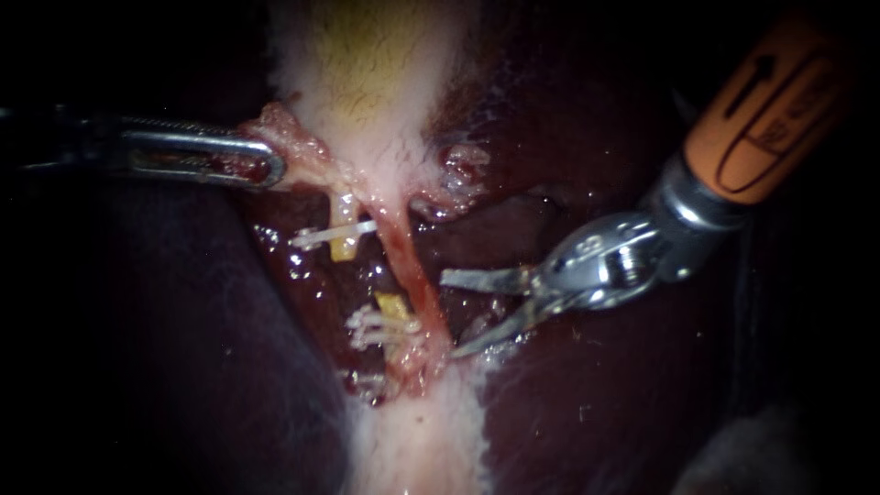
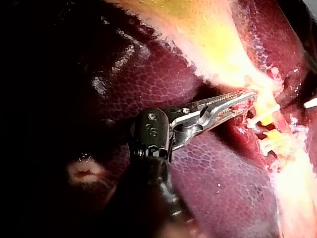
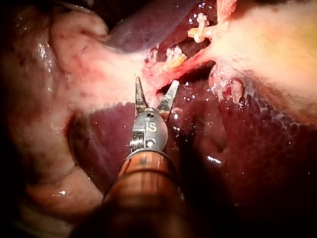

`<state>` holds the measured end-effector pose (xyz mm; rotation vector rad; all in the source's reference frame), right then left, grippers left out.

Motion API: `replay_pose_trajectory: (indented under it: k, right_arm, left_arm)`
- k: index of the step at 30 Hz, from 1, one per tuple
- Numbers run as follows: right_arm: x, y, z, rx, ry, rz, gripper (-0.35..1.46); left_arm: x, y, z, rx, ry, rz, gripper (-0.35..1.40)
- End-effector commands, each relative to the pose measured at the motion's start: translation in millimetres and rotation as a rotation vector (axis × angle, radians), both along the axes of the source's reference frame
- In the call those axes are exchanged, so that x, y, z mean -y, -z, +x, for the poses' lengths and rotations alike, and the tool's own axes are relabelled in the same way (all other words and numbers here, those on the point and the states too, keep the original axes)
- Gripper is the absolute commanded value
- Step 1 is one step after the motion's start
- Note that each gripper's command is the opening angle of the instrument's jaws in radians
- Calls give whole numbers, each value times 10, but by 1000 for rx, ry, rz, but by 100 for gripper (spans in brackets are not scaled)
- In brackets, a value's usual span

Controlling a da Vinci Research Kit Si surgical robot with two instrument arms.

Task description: Go back from the cut left tube

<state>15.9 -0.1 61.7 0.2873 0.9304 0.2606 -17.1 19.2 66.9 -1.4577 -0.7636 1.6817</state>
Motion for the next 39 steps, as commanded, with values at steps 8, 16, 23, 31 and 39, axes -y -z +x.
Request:
replay_pose_trajectory:
  k: [8, 16, 23, 31, 39]
  right_arm:
    - [-9, 5, -33, 17, -10, -13, 145]
    - [-9, 5, -34, 16, -10, -12, 145]
    - [-9, 5, -34, 16, -10, -12, 145]
    - [-9, 5, -35, 16, -9, -12, 145]
    - [-9, 5, -34, 16, -10, -12, 145]
  left_arm:
    - [-1, -1, 0, 0, 0, 0, -35]
    - [0, -8, -3, -2, 2, -3, -35]
    - [2, -30, -25, -10, 11, -12, -35]
    - [-1, -57, -44, -10, 9, -21, -35]
    - [0, -57, -43, -8, 10, -21, -35]
